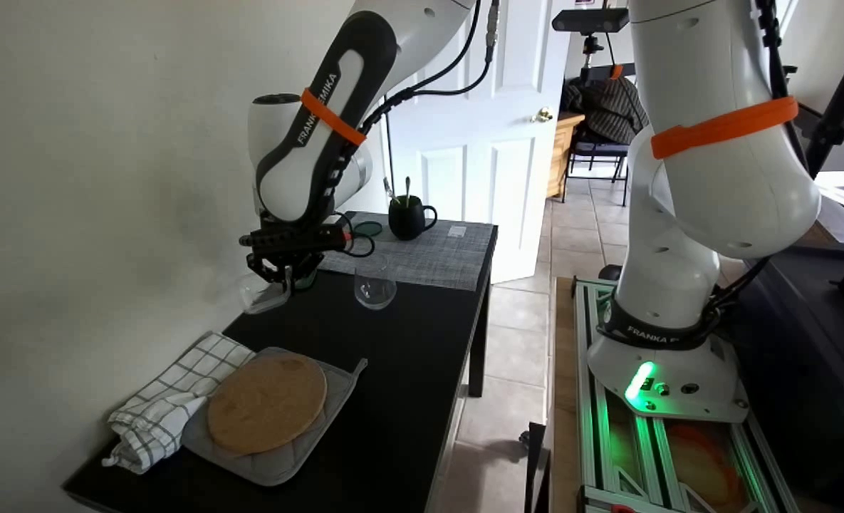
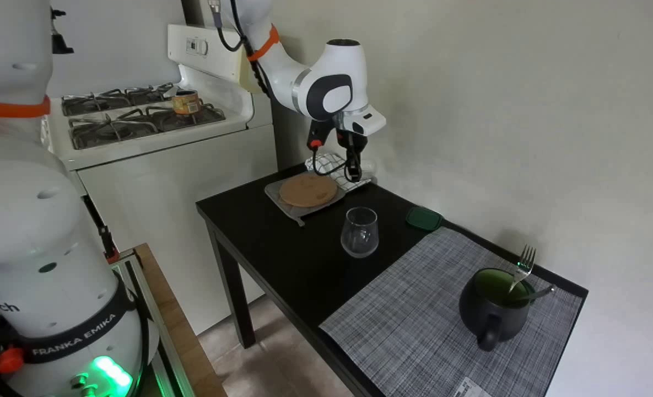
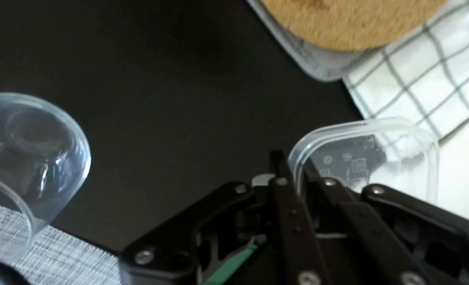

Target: Pick up the clear lunch box and place it on the green lid

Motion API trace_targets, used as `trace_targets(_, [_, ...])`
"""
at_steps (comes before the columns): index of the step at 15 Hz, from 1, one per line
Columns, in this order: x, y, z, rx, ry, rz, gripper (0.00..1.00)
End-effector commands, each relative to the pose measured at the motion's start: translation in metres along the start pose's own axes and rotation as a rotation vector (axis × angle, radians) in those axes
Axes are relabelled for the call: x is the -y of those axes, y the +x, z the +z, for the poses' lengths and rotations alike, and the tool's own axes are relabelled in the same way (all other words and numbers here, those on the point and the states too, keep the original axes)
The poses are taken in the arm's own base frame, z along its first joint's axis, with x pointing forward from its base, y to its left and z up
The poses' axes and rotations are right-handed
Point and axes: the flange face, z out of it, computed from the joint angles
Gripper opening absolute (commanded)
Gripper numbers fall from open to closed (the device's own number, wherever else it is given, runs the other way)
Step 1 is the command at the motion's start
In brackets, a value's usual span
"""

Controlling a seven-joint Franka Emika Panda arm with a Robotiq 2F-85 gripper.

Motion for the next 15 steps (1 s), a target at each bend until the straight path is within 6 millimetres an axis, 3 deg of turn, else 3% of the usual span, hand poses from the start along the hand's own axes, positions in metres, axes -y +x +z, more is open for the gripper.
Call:
trace_targets(1, [-0.005, 0.016, 0.002, -0.017, -0.007, 0.034, 0.09])
trace_targets(3, [-0.012, 0.035, 0.008, -0.039, -0.020, 0.068, 0.09])
trace_targets(4, [-0.012, 0.038, 0.010, -0.041, -0.023, 0.074, 0.02])
trace_targets(6, [-0.011, 0.056, 0.021, -0.056, -0.065, 0.221, 0.02])
trace_targets(10, [-0.030, 0.101, 0.031, -0.100, -0.089, 0.356, 0.02])
trace_targets(15, [-0.056, 0.126, 0.045, -0.122, -0.161, 0.497, 0.02])
